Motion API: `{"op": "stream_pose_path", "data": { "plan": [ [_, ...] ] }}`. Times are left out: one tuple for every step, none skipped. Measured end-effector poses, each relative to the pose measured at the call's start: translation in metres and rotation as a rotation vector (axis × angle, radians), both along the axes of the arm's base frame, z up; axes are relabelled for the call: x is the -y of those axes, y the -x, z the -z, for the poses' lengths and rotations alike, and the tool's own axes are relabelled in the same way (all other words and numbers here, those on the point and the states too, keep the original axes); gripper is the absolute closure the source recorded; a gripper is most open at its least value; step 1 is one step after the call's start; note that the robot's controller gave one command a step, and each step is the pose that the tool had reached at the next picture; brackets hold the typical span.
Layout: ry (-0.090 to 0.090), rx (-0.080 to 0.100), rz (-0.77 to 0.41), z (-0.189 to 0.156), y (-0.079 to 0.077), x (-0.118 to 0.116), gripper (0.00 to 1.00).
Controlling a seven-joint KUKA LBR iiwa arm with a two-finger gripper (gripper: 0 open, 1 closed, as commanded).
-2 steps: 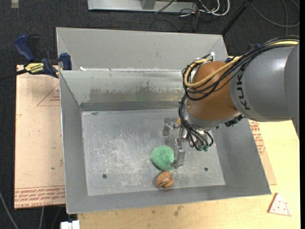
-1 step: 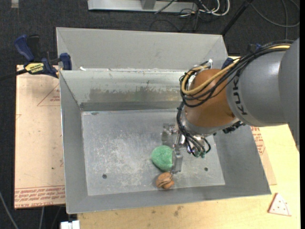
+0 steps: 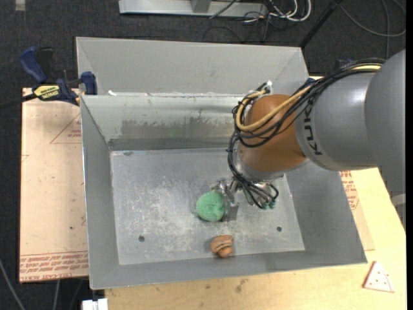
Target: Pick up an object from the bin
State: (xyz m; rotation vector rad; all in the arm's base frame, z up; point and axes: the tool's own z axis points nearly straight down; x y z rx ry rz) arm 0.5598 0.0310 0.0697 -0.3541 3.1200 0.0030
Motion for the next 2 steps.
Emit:
{"op": "stream_pose_path", "data": {
  "plan": [
    [0.000, 0.000, 0.000, 0.000, 0.000, 0.000, 1.00],
    [0.001, 0.000, 0.007, -0.200, 0.019, -0.009, 1.00]
  ]
}}
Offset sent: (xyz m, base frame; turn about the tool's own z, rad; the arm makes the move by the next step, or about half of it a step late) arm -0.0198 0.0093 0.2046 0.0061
